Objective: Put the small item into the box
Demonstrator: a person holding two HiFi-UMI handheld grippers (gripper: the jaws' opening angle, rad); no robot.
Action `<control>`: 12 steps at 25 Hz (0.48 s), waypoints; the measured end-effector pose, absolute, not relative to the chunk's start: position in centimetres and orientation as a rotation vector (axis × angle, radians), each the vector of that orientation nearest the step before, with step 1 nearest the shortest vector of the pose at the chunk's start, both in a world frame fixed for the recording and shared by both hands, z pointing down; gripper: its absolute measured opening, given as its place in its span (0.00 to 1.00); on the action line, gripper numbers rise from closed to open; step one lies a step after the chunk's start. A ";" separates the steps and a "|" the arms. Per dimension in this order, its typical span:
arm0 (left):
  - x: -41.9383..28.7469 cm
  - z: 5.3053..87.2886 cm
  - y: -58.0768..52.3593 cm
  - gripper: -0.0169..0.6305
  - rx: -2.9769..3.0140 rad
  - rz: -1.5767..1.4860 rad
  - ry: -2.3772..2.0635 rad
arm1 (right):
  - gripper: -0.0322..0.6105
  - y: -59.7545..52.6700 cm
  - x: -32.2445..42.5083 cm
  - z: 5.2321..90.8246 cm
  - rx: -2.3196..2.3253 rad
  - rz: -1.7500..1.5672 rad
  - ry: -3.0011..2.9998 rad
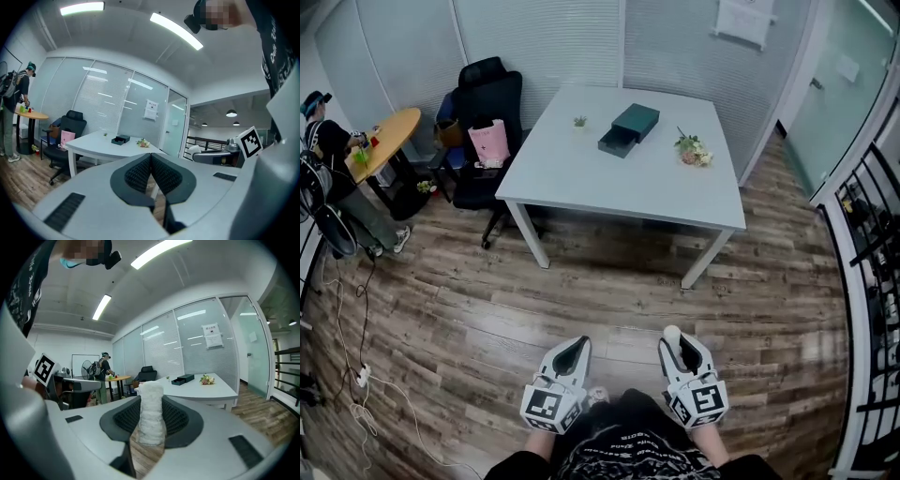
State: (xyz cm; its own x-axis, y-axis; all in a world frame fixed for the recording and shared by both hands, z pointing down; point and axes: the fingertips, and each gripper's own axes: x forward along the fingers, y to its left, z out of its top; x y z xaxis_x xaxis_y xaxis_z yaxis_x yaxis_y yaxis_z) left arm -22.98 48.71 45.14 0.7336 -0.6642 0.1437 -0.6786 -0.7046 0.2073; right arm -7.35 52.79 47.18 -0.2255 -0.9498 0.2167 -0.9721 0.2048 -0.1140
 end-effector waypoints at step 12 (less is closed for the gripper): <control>-22.2 46.5 44.8 0.05 2.685 0.160 -1.086 | 0.27 48.0 -6.5 49.1 1.879 0.446 -2.390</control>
State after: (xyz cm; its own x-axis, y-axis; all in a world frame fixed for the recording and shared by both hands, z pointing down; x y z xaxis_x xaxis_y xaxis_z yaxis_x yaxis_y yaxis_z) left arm -22.18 44.79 46.52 0.7176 -0.6701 0.1896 -0.6963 -0.6949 0.1796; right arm -6.47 48.01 49.07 -0.2503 -0.9402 0.2311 -0.9602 0.2105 -0.1836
